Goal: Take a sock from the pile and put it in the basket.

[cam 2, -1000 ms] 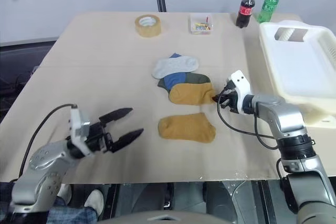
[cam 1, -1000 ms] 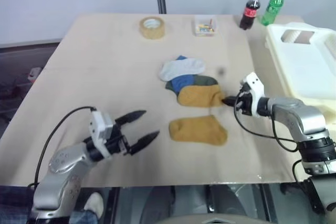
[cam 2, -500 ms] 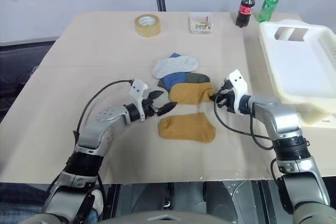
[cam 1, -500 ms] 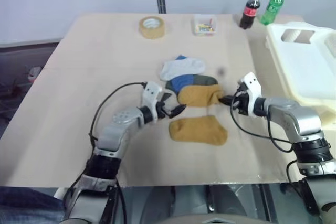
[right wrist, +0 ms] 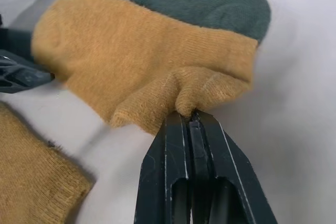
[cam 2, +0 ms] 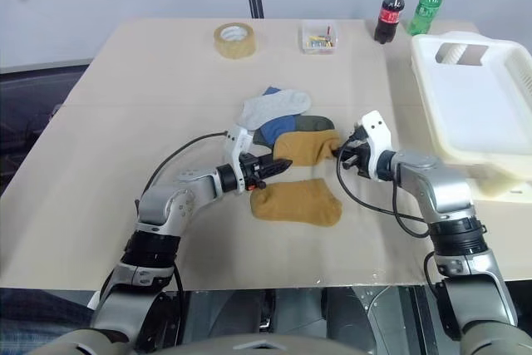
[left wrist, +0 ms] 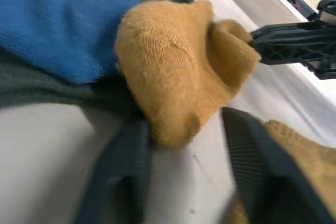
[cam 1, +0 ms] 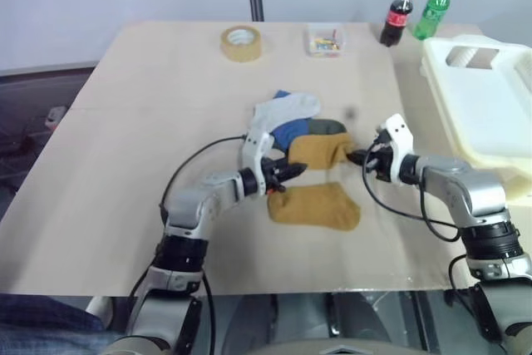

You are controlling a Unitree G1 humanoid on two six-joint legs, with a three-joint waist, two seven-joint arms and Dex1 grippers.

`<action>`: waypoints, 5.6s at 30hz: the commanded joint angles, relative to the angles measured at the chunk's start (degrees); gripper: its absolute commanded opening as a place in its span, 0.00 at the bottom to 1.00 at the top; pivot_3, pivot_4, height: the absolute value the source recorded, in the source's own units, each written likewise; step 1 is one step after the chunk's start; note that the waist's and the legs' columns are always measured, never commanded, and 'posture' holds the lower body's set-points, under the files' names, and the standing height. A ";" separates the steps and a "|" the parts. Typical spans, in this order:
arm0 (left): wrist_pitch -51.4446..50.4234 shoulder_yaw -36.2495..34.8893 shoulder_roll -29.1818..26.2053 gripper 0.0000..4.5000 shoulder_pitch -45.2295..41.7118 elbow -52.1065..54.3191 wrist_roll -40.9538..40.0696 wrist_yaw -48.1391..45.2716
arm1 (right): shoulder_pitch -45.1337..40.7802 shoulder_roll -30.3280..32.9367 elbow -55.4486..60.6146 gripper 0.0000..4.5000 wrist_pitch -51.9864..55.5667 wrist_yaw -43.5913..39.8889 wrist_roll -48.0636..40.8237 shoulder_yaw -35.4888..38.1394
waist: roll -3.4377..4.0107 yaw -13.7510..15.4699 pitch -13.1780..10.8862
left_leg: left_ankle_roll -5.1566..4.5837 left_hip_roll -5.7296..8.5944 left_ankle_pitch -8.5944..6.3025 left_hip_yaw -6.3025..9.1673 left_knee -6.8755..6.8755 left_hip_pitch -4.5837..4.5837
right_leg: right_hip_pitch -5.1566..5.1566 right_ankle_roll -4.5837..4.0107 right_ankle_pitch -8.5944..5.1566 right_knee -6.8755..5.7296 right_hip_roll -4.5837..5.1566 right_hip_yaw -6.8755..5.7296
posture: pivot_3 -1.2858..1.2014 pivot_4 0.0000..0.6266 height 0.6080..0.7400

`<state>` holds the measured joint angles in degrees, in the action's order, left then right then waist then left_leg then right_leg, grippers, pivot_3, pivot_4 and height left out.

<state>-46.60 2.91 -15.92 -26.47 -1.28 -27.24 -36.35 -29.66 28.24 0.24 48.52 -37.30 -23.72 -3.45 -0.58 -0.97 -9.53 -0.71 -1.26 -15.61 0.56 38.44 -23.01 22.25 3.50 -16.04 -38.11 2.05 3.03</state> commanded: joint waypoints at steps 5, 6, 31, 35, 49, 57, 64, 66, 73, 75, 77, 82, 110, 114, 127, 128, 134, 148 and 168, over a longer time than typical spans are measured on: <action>0.80 -1.70 0.03 0.00 0.06 1.95 -0.85 0.10 | -0.52 -0.29 2.57 0.00 -0.12 0.10 -0.70 1.40 | 0.00 0.12 0.00 | 0.01 0.01 0.00 -0.02 0.01 0.00 | 0.00 0.00 0.00 0.00 0.02 0.01 | 0.52 0.24 1.00; 0.96 -1.92 0.04 0.00 0.22 2.16 -1.03 0.03 | -0.54 -0.29 2.62 0.00 -0.06 0.07 -0.75 1.41 | 0.00 0.12 0.00 | 0.01 0.01 0.00 -0.01 0.01 0.00 | 0.00 0.00 0.00 0.00 0.02 0.01 | 0.52 0.24 1.00; -13.21 -16.48 -9.72 0.00 26.23 39.02 -30.08 7.39 | 12.14 4.00 42.74 0.00 37.98 8.74 -30.90 21.51 | 0.00 0.14 0.01 | -0.02 -0.05 0.00 0.11 0.63 -0.68 | 0.73 -0.01 -0.01 -0.73 0.11 -0.04 | 0.52 0.24 1.00; -12.21 -12.75 -10.62 0.00 29.94 38.67 -27.84 7.47 | 14.54 5.35 42.27 0.00 39.81 10.44 -30.96 21.23 | 0.00 0.09 0.01 | -0.02 0.00 0.00 0.08 0.66 -0.53 | 0.56 -0.02 -0.03 -0.71 -0.01 -0.01 | 0.52 0.24 1.00; -7.34 -8.51 -9.56 0.00 33.08 37.00 -25.04 9.87 | 16.41 6.17 38.30 0.00 36.97 12.99 -28.00 15.88 | -0.01 0.15 0.01 | -0.02 0.00 0.00 0.10 0.68 -0.60 | 0.58 -0.02 -0.03 -0.66 -0.02 -0.02 | 0.52 0.24 1.00; -5.03 -7.02 -9.67 0.00 32.86 35.00 -22.26 10.04 | 17.29 8.32 37.75 0.39 34.65 12.08 -27.27 14.92 | -0.01 0.16 0.01 | -0.03 0.01 -0.01 0.09 0.68 -0.61 | 0.58 -0.02 -0.03 -0.64 -0.02 -0.02 | 0.52 0.24 1.00; -4.29 -5.64 -9.62 0.00 32.26 33.69 -20.91 9.64 | 17.63 13.12 41.34 0.80 20.50 4.55 -24.66 14.18 | -0.01 0.17 0.01 | -0.03 0.01 -0.01 0.09 0.68 -0.61 | 0.58 -0.01 -0.03 -0.63 -0.03 -0.02 | 0.52 0.24 1.00; -4.10 -5.21 -9.67 0.00 32.06 33.25 -20.63 9.29 | 17.60 13.63 41.54 0.80 15.51 3.89 -21.62 11.57 | -0.01 0.16 0.01 | -0.03 0.01 -0.01 0.10 0.68 -0.61 | 0.58 0.00 -0.04 -0.62 -0.03 -0.03 | 0.52 0.24 1.00; -3.74 -4.24 -9.19 0.68 31.35 32.31 -20.09 9.06 | 16.05 10.34 36.89 0.81 0.40 4.24 -8.04 -2.92 | -0.03 0.13 0.02 | -0.02 -0.01 0.00 0.09 0.68 -0.60 | 0.58 0.00 -0.04 -0.64 -0.03 -0.02 | 0.52 0.24 1.00; -3.64 -4.00 -9.27 0.82 31.30 32.29 -19.88 8.89 | 15.35 8.55 33.84 0.81 -4.19 4.45 -3.47 -7.35 | -0.06 0.15 0.04 | -0.02 -0.01 0.00 0.10 0.69 -0.58 | 0.57 0.00 -0.03 -0.65 -0.03 -0.02 | 0.52 0.24 1.00; -3.64 -4.09 -9.33 1.00 31.32 32.41 -19.94 8.86 | 14.76 6.11 31.98 0.81 -6.36 4.45 -1.87 -9.50 | -0.05 0.14 0.04 | -0.02 -0.01 0.00 0.09 0.69 -0.57 | 0.57 0.00 -0.03 -0.65 -0.03 -0.01 | 0.52 0.24 1.00; -3.17 -4.75 -9.87 1.00 32.04 32.98 -20.09 8.50 | 13.63 4.26 25.11 0.81 -9.84 5.01 5.50 -14.27 | -0.05 0.15 0.04 | -0.01 -0.02 0.00 0.10 0.69 -0.55 | 0.56 -0.01 -0.03 -0.68 -0.02 -0.01 | 0.52 0.24 1.00; -18.39 -8.65 -6.36 1.00 16.02 14.14 -31.26 12.34 | 16.00 1.68 20.42 0.81 -9.27 4.96 13.73 -15.50 | -0.15 0.27 0.15 | -0.02 0.00 -0.01 0.15 0.67 0.42 | -0.43 -0.02 -0.05 -0.62 0.01 -0.05 | 0.52 0.24 1.00; -19.29 -7.55 -3.79 1.00 13.21 10.86 -30.38 11.95 | 16.74 1.10 21.05 0.81 -8.87 5.58 13.96 -15.21 | -0.18 0.26 0.17 | -0.02 0.02 -0.01 0.23 0.67 0.42 | -0.49 -0.02 -0.05 -0.56 0.01 -0.12 | 0.52 0.24 1.00; -24.02 -13.73 0.67 1.00 8.39 5.15 -41.02 5.66 | 16.27 1.07 20.67 0.81 -8.91 5.84 14.79 -13.98 | -0.20 0.13 0.16 | -0.01 0.01 -0.01 0.33 0.64 0.38 | -0.54 -0.02 -0.04 -0.42 0.02 -0.22 | 0.52 0.24 1.00; -24.77 -14.18 0.57 1.00 8.32 5.08 -42.14 5.45 | 16.25 1.00 20.58 0.81 -8.96 5.96 14.82 -13.86 | -0.20 0.12 0.16 | -0.01 0.00 -0.01 0.35 0.64 0.37 | -0.54 -0.02 -0.04 -0.42 0.02 -0.24 | 0.52 0.24 1.00; -25.72 -14.36 1.15 1.00 8.71 5.72 -44.39 5.94 | 16.00 0.46 20.59 0.81 -8.79 6.22 14.85 -14.00 | -0.19 0.15 0.16 | -0.01 0.00 -0.01 0.43 0.64 0.31 | -0.54 -0.02 -0.04 -0.37 0.07 -0.31 | 0.52 0.24 1.00; -26.35 -5.73 -2.76 1.00 11.56 8.72 -38.37 1.08 | 15.71 -0.15 20.88 0.81 -8.09 6.40 14.91 -13.98 | -0.18 0.16 0.15 | 0.00 -0.02 -0.01 0.48 0.59 0.30 | -0.54 -0.03 -0.05 -0.28 0.08 -0.35 | 0.52 0.24 1.00; -20.56 -6.14 -2.90 1.00 13.81 11.22 -37.57 -6.60 | 13.89 -1.88 20.25 0.81 -7.42 5.95 15.41 -14.50 | -0.15 0.10 0.12 | 0.02 -0.04 0.00 0.50 0.04 0.27 | -0.51 -0.04 -0.05 0.19 0.16 -0.39 | 0.52 0.24 1.00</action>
<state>-67.16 -3.89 -18.75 -12.90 7.27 -63.35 -41.24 -15.27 26.52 21.27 40.24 -32.02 -9.22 -17.97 -0.73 -0.87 -9.40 -0.67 -1.29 -15.59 1.06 38.44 -22.75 21.74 3.45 -16.09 -37.91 2.21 2.64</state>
